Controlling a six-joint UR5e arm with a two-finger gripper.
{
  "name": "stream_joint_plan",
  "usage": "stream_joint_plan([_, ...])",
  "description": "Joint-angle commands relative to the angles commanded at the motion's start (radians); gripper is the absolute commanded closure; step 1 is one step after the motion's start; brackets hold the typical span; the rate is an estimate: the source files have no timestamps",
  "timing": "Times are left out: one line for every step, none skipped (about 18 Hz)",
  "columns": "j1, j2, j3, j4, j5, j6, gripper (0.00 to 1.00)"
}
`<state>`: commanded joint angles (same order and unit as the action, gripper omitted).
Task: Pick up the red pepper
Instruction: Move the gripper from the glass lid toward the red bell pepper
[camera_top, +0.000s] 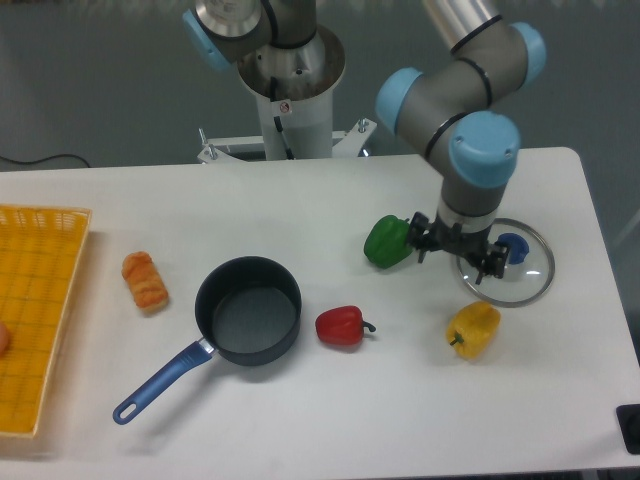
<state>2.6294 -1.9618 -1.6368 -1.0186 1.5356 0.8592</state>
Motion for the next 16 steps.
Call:
stream_joint_plan([-0.014, -0.005, 0.0, 0.0, 0.003, -0.021, 0.0])
stream_joint_plan([-0.017, -0.005, 0.0, 0.0, 0.001, -0.066, 0.0])
stream_joint_plan([-0.019, -0.006, -0.002, 0.005, 0.003, -0.084, 0.0])
stream_joint_plan([-0.023, -0.008, -0.003, 0.005, 0.011, -0.048, 0.0])
stream_joint_plan([-0.041, -0.021, 0.006, 0.006, 0.027, 0.012, 0.0])
stream_joint_plan([-0.064, -0.029, 0.012, 0.005, 0.056, 0.068, 0.0])
stream_joint_plan([-0.084, -0.032, 0.014, 0.005, 0.096, 0.133, 0.0])
stream_joint_plan([-0.103, -0.034, 0.017, 0.005, 0.127, 0.208, 0.0])
stream_joint_plan([-0.117, -0.038, 0.017, 0.003, 0.145, 0.274, 0.0])
stream_joint_plan([-0.13, -0.042, 0.014, -0.001, 0.155, 0.331, 0.0])
stream_joint_plan([-0.147, -0.043, 0.011, -0.003, 0.176, 0.377, 0.0])
stream_joint_plan([-0.161, -0.045, 0.008, -0.003, 0.204, 0.414, 0.0])
stream_joint_plan([-0.176, -0.046, 0.008, -0.006, 0.222, 0.44, 0.0])
stream_joint_plan([-0.19, -0.049, 0.005, -0.008, 0.225, 0.457, 0.0])
stream_joint_plan([-0.206, -0.054, 0.005, -0.008, 0.227, 0.469, 0.0])
stream_joint_plan([-0.224, -0.071, 0.006, -0.005, 0.227, 0.474, 0.0])
